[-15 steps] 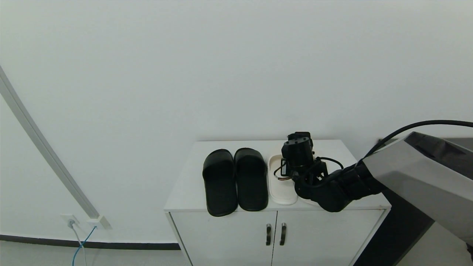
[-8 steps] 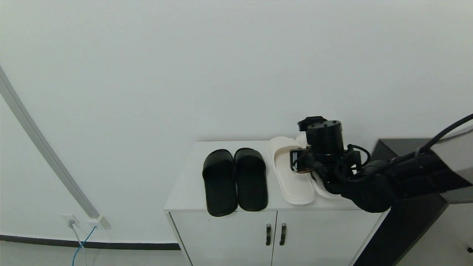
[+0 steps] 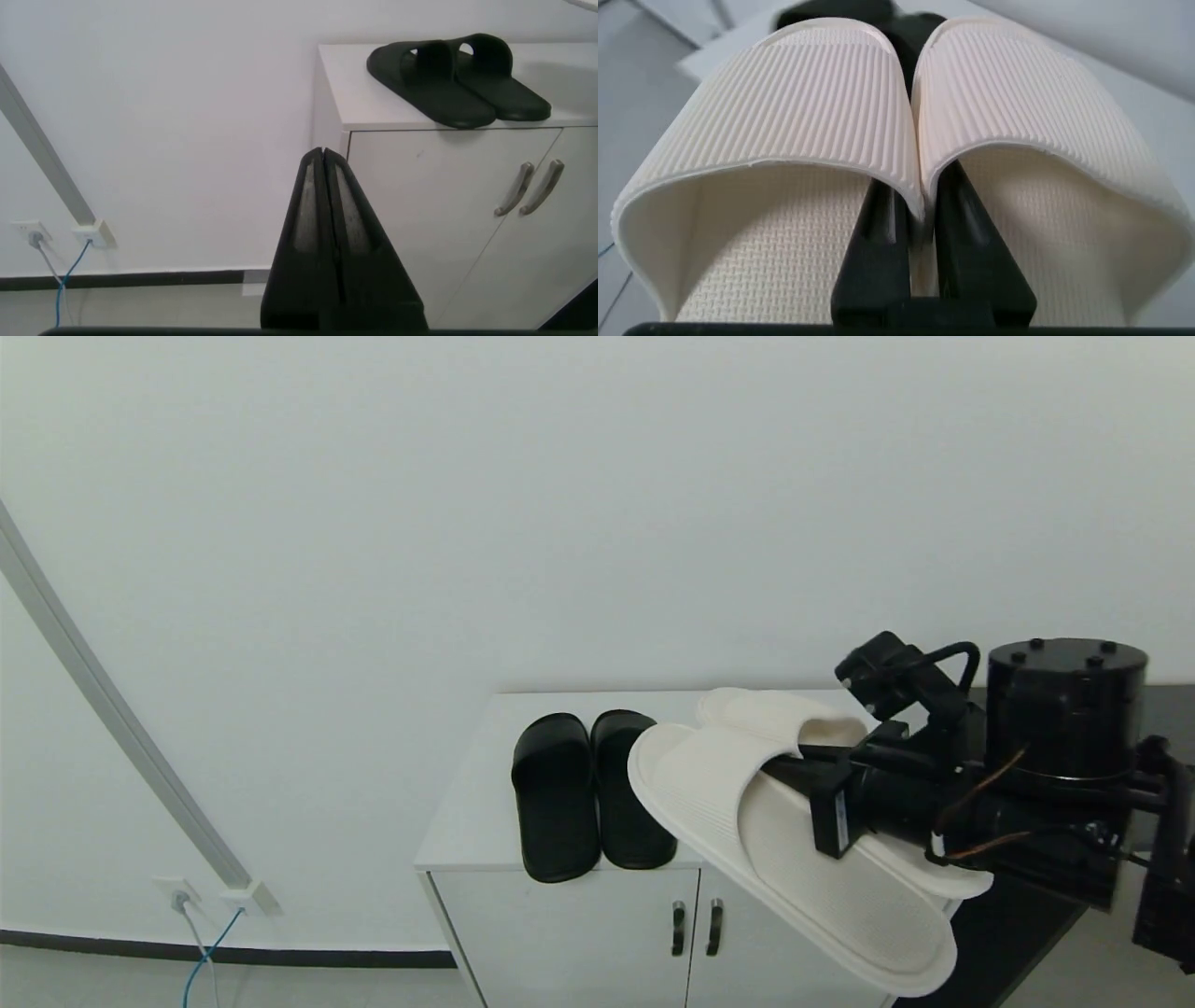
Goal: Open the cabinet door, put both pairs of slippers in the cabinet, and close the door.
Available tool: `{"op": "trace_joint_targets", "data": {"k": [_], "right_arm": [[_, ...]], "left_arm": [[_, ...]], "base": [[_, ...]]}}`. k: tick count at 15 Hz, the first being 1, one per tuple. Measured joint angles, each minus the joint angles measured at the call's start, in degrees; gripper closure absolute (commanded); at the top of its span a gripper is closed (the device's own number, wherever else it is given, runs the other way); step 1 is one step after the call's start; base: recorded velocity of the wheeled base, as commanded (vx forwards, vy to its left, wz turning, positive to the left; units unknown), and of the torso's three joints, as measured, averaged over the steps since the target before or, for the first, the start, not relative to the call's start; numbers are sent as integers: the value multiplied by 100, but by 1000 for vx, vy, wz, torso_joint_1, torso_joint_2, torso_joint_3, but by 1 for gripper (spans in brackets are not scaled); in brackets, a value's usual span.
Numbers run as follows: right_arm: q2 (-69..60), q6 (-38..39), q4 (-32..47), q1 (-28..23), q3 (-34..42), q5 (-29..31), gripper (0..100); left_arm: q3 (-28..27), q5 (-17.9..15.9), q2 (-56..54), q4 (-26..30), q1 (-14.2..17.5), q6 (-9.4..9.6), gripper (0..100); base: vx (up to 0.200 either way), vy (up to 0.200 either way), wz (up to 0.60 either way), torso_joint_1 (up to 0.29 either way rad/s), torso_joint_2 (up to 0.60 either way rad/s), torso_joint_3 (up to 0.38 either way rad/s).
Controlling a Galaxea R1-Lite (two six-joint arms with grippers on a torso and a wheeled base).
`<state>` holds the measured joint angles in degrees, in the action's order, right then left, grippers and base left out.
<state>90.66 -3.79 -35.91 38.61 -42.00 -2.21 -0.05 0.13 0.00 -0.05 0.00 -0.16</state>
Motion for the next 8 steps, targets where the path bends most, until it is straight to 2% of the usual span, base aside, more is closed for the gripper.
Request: {"op": "trace_joint_targets", "data": {"k": [2,5,8], "right_arm": [[-211,-285,-500,0,369,-430,100],[-262,-302,-530,-7,485,-472,100],[-262,-290,-528,-5,517,-477,100]], "left_arm": [[5,0,0,0,0,0,100],[5,0,0,0,0,0,100],[5,0,0,0,0,-6,100]], "base": [[0,0,0,0,0,0],[0,0,0,0,0,0],[-200,0,0,-1,2,1]]}}
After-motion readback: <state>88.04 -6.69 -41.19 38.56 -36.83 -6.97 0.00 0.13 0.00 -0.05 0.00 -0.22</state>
